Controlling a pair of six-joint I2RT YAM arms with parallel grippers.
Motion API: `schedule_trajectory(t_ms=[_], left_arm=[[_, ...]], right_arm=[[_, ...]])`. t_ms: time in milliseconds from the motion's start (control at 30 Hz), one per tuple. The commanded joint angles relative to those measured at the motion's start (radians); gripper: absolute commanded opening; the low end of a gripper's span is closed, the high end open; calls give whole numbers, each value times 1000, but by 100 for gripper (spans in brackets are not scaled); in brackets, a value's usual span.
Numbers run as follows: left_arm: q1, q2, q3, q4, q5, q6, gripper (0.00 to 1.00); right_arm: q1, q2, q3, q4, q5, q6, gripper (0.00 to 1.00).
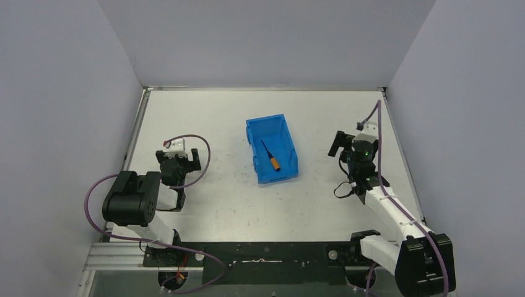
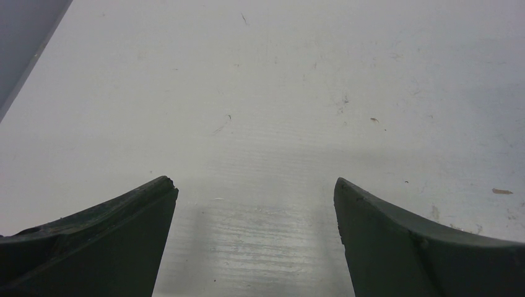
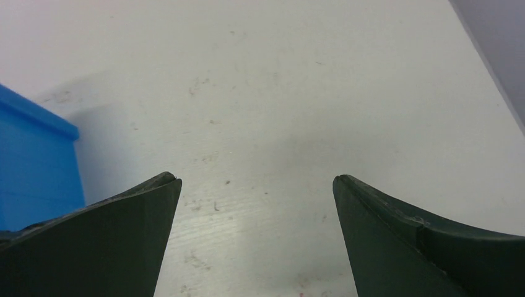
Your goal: Put the screwdriver in the bin
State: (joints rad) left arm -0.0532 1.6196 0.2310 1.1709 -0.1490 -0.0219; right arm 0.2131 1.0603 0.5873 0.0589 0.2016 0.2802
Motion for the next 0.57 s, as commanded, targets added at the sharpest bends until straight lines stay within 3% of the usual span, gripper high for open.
schedule_trajectory(t_ms=[0, 233, 533], left_arm=[[-4, -9, 22, 43, 11, -4, 97], [-4, -7, 22, 43, 11, -5, 97], [-2, -8, 21, 44, 13, -8, 97]], right_arm=[[-68, -52, -140, 307, -43, 10, 100], [-98, -53, -246, 419, -61, 3, 100], [-109, -54, -259, 430, -82, 8, 100]])
